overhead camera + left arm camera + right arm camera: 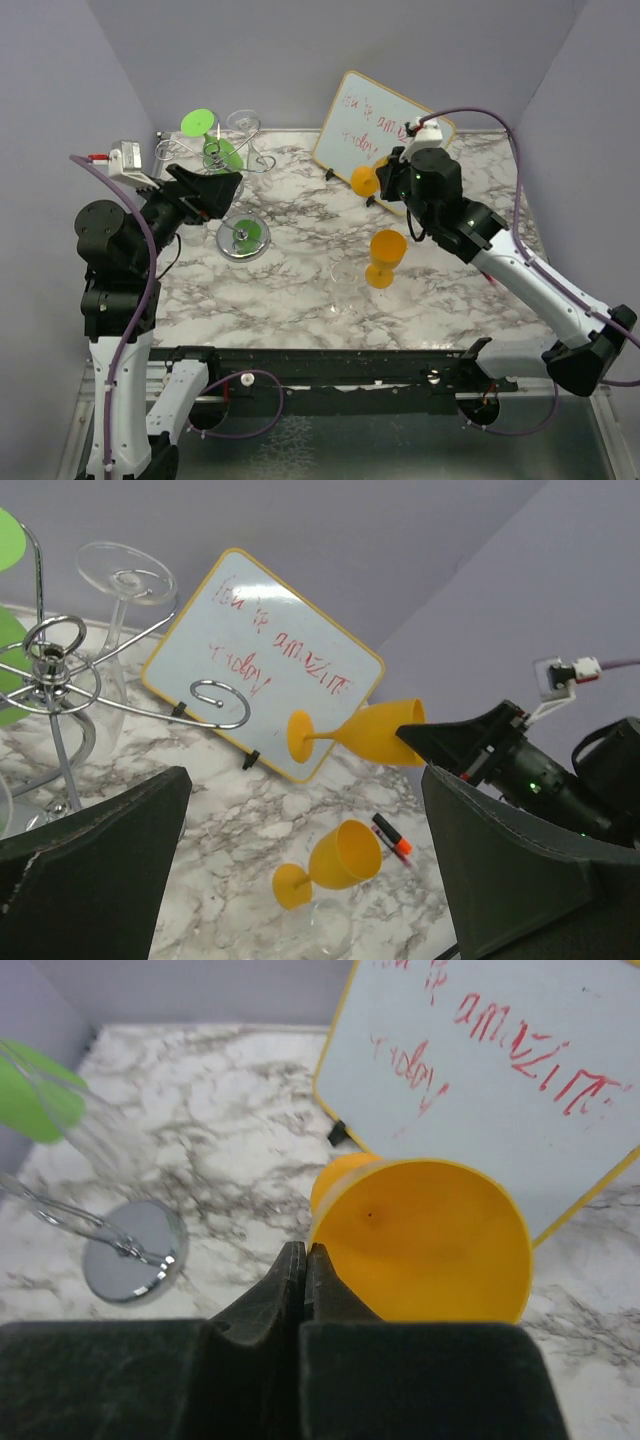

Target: Place the wine glass upside down on the wine glass rack

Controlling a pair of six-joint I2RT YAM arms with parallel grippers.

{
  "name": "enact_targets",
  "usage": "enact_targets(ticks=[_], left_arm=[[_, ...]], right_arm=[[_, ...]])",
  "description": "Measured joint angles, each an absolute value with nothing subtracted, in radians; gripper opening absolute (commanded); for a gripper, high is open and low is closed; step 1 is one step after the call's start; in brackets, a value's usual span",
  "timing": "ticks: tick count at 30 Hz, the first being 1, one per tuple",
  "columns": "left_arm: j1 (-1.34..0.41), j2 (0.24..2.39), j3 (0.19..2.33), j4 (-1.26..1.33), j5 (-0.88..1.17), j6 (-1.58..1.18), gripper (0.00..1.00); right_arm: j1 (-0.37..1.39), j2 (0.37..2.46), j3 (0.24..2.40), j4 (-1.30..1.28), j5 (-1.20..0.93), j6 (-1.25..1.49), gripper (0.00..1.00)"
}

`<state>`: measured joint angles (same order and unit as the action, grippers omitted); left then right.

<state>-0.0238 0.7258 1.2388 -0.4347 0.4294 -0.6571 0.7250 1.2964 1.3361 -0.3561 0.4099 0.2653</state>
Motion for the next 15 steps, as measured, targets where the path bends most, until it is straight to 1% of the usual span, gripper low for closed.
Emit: enact_targets(ticks=[4, 9, 12, 15], left_arm=[[-0.024, 0.775, 1.235, -0.363, 0.422, -0.702, 0.99], [-0.024, 0.844, 1.232, -0.308, 0.439, -0.760, 0.99], [-0.024, 0.887, 1.238, -0.290, 0.463, -0.808, 0.99], [-0.024, 0.929, 1.252, -0.287, 0.468, -0.863, 0.99]], right_arm=[[0.725, 1.240, 1.345, -0.304, 0.438, 0.374, 0.01], [0.725, 1.242, 1.420, -0.315, 0.461, 0.484, 0.01], [0.725, 1.213, 1.420, -0.306, 0.459, 0.526, 0.01], [0.725, 1.151, 1.372, -0.245, 0.447, 0.561, 0.01]])
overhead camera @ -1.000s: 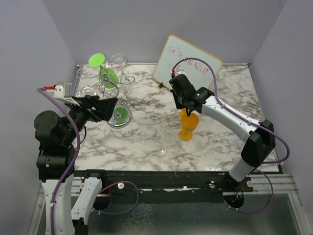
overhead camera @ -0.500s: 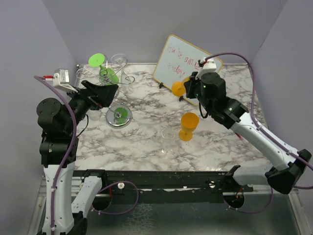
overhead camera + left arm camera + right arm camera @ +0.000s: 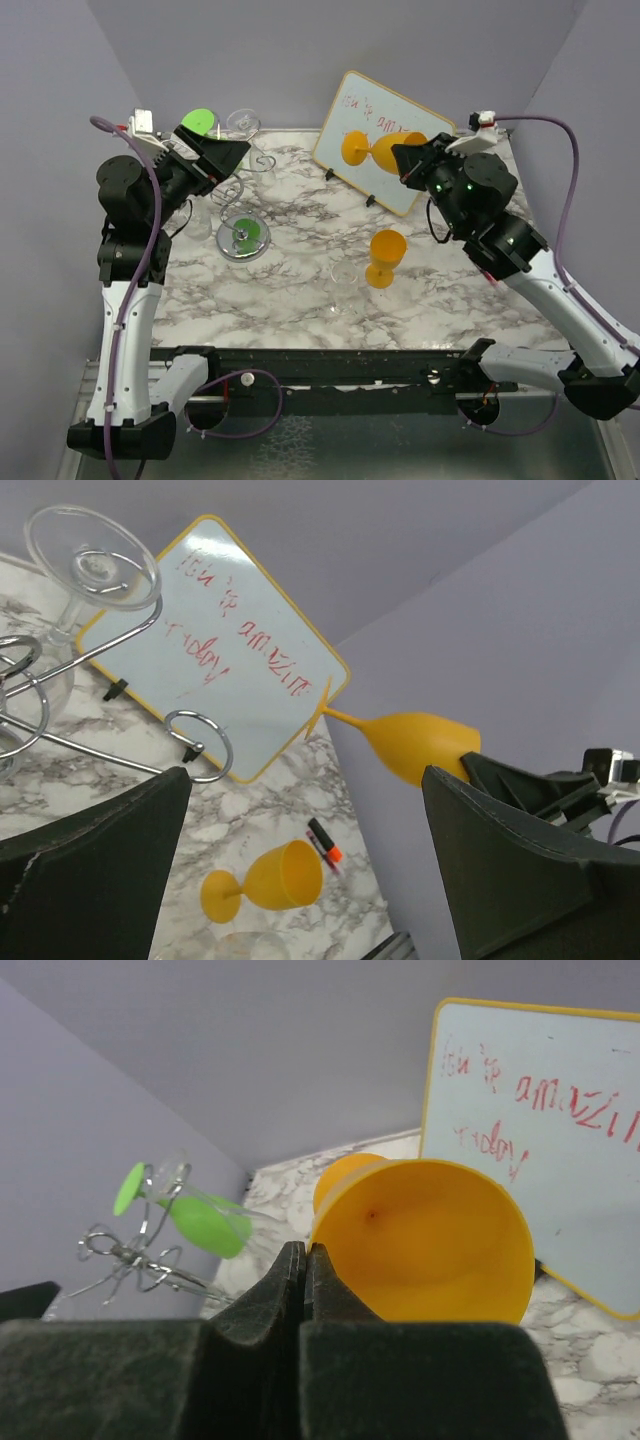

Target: Place the wine glass upside down on the wine glass rack

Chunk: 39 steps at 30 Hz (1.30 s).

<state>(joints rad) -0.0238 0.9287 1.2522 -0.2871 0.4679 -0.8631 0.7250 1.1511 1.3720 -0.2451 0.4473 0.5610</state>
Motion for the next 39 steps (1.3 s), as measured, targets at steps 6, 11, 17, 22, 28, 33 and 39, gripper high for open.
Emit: enact_targets(ticks=[6, 11, 17, 22, 28, 33, 39], left_arm=[[-0.036, 0.974, 1.293, -0.233, 0.506, -0.967, 0.98], [-0.093, 0.991, 1.257, -0.132, 0.503, -1.025, 0.97], [-0.272, 1.049, 1.242, -0.036, 0.400, -1.078, 0.98], [-0.406, 1.038, 1.205, 0.045, 0.234, -1.188, 0.95], [-0.585, 1.052, 1.176, 0.131, 0.040, -1.255, 0.97], [-0.676, 1.087, 1.176, 0.187, -0.126, -1.268, 0.99], [-0.786, 1.129, 1.175, 0.213, -0.343, -1.278, 0.81]], right_arm=[[0.725, 1.032, 1.242, -0.015, 0.351, 0.584, 0.00], [0.725, 1.016, 1.136, 0.215, 0.245, 0.623, 0.01], [0.725, 1.053, 1.105, 0.400, 0.162, 0.672, 0.00], [0.725, 1.071, 1.104, 0.518, 0.125, 0.704, 0.01], [0.725, 1.022, 1.060, 0.560, 0.116, 0.757, 0.01], [0.725, 1.000, 0.995, 0.593, 0.097, 0.818, 0.01], [0.725, 0.997, 0.943, 0.598, 0.074, 0.873, 0.01]])
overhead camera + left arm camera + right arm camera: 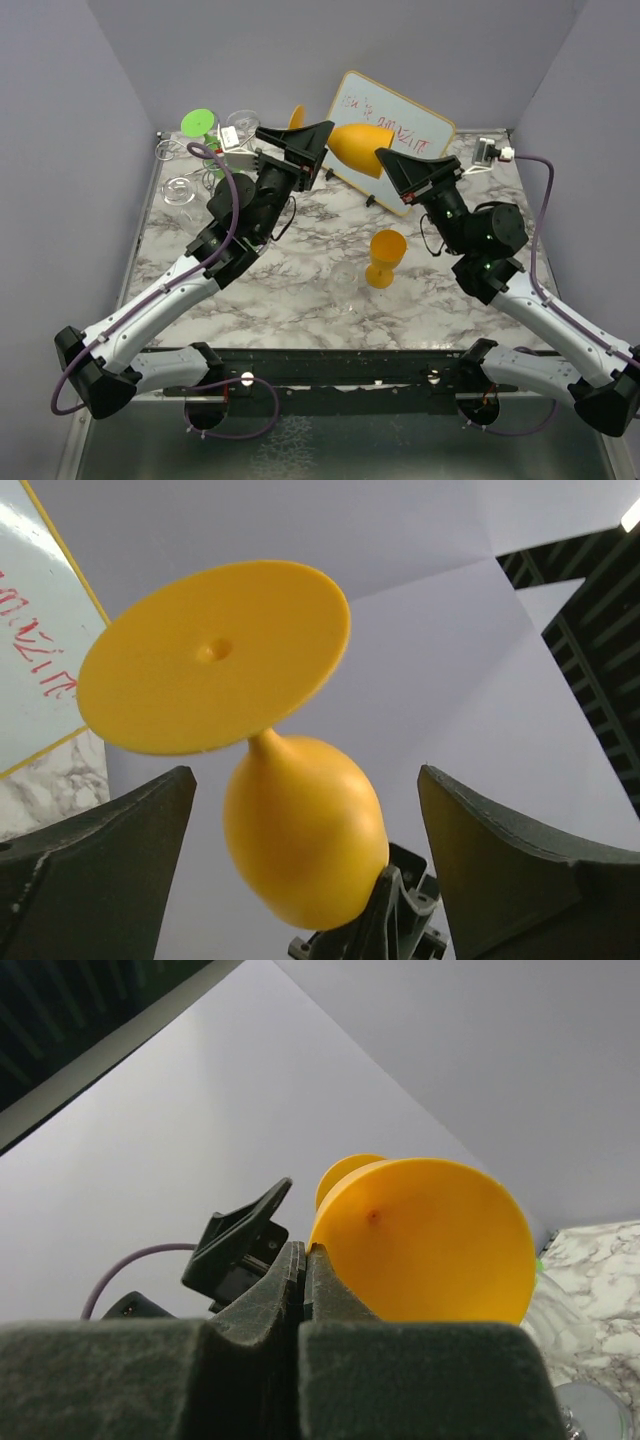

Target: Place the wine glass upside down on the wine glass rack

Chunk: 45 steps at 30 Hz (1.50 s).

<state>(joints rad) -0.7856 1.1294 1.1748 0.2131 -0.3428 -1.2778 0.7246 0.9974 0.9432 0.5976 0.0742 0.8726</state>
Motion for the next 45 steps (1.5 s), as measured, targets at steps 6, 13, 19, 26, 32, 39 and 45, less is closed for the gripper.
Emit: enact_targets(ticks=[6, 13, 19, 26, 32, 39, 45], left_arm=[[-0.828, 1.182, 1.199, 0.224, -0.493, -1.278, 0.44], [-0.866, 1.207, 1.203, 0.228, -0.572, -1.280, 0.08], [-0.873, 1.216, 1.240, 0.244, -0.584, -1.254, 0.00], [-0.873, 1.216, 1.241, 0.245, -0.585, -1.145, 0.00], [-0.873, 1.219, 1.269, 0.224, -0.536, -0.918, 0.00], [-0.873, 1.213, 1.367, 0.181, -0.384, -0.564, 0.00], [-0.873, 1.211, 1.367, 0.116, -0.312, -0.325, 0.00]], right_arm=[[0.725, 0.965, 0.913, 0.599, 0.046, 0.890, 0.01], [0.724, 0.894, 0.862, 0.580, 0.044, 0.888, 0.01], [0.720, 0.875, 0.863, 0.538, 0.044, 0.878, 0.18], [0.720, 0.843, 0.910, 0.375, 0.068, 0.815, 0.61], [0.720, 0.785, 0.934, 0.234, 0.174, 0.705, 0.72], [0.720, 0.826, 1.098, 0.049, 0.284, 0.585, 0.73], [0.720, 0.854, 1.192, -0.013, 0.183, 0.568, 0.73]])
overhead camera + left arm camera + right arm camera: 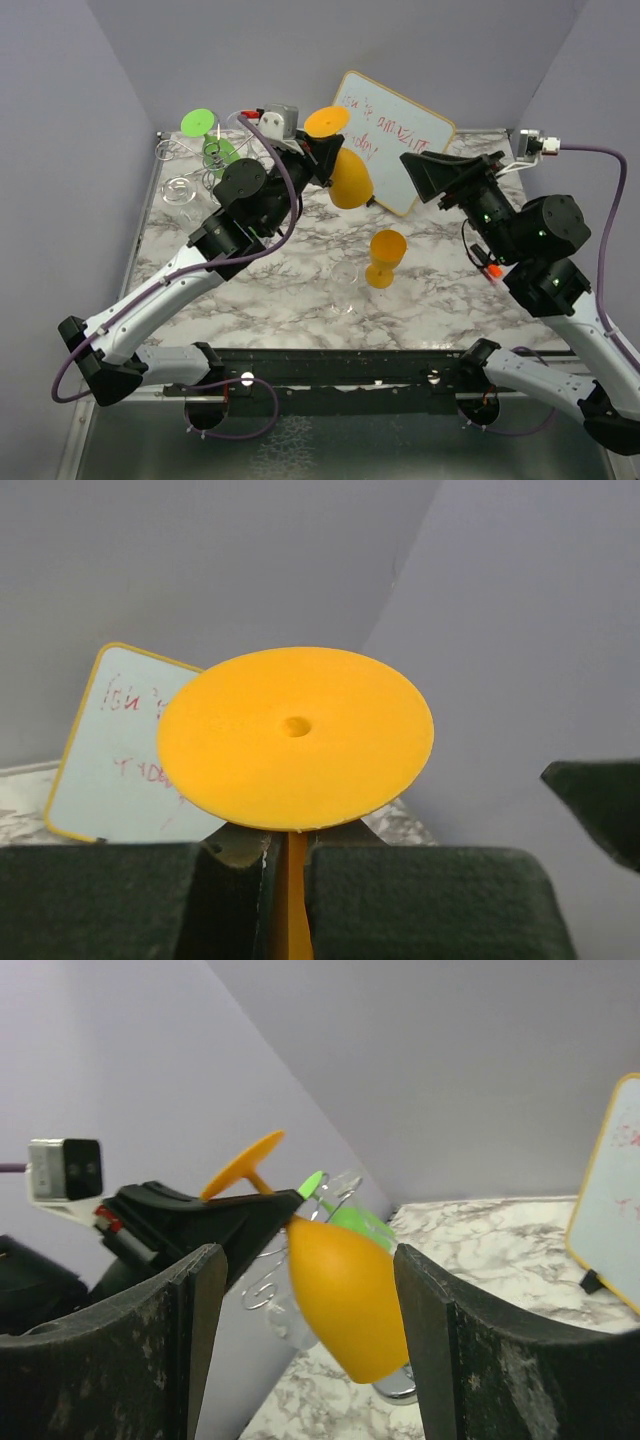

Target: Place the wine glass upside down on the wine glass rack

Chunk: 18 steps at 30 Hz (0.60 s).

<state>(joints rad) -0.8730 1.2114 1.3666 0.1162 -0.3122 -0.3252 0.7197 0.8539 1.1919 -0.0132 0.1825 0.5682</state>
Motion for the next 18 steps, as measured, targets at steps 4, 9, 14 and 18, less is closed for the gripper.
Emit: enact_targets(ticks=[4, 9, 14, 18], left_arm=[[-0.873, 1.210, 1.356, 0.092, -0.235, -0.208, 0.00], [-0.873, 1.182, 1.286, 0.094, -0.137, -0.118, 0.00], [-0.873, 1.134, 1.217, 0.104, -0.088, -0.073, 0.00], [-0.873, 1.096, 1.169, 0.118, -0.049, -0.046, 0.00]], right_arm=[[0.720, 0.877, 1.238, -0.026, 0.059, 0.595, 0.72], [0.720, 0.934, 1.299, -0.056, -0.062, 0.664, 0.68], [0.720, 0.991, 1.312, -0.078, -0.154, 0.750, 0.60], [0.720, 1.016, 1.313, -0.113, -0.176, 0.815, 0.52]])
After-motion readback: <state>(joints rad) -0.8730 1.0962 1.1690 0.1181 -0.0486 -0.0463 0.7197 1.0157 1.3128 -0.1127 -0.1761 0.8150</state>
